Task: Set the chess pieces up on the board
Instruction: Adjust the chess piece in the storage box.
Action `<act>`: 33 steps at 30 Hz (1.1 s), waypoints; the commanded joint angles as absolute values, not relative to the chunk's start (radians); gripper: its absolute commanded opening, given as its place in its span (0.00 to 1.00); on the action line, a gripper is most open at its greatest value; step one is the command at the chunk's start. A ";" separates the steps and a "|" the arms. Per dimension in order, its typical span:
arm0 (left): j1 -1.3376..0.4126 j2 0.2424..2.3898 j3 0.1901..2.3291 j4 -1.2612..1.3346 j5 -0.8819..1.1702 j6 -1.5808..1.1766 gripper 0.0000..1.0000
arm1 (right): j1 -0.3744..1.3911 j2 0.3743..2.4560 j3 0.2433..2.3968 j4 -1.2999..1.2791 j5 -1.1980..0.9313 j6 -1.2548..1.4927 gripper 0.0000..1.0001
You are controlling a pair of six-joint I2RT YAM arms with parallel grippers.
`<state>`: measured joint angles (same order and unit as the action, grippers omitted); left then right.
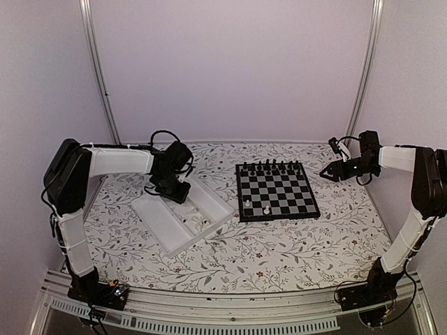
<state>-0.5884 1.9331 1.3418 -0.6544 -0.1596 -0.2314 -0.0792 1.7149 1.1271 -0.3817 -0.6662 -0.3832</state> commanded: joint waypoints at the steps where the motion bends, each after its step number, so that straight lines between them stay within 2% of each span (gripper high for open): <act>1: -0.582 1.984 1.370 -0.615 -0.123 -0.110 0.38 | -0.079 1.728 1.153 -0.390 -0.686 -0.391 0.59; 10: -0.574 2.037 1.362 -0.560 -0.107 -0.014 0.42 | -0.079 1.734 1.154 -0.390 -0.684 -0.393 0.59; 13: -0.571 2.042 1.367 -0.564 -0.123 -0.008 0.50 | -0.079 1.742 1.158 -0.393 -0.688 -0.393 0.59; 16: -0.571 2.037 1.370 -0.574 -0.144 -0.002 0.50 | -0.079 1.748 1.157 -0.393 -0.689 -0.393 0.59; 24: -0.552 2.028 1.408 -0.576 -0.141 -0.002 0.41 | -0.077 1.765 1.166 -0.404 -0.693 -0.394 0.59; 33: -0.545 1.949 1.399 -0.633 -0.057 -0.023 0.36 | -0.075 1.760 1.167 -0.405 -0.687 -0.395 0.59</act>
<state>-0.5583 2.0155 1.4094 -0.6086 -0.0963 -0.0113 -0.0788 1.7519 1.1397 -0.3981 -0.6697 -0.3832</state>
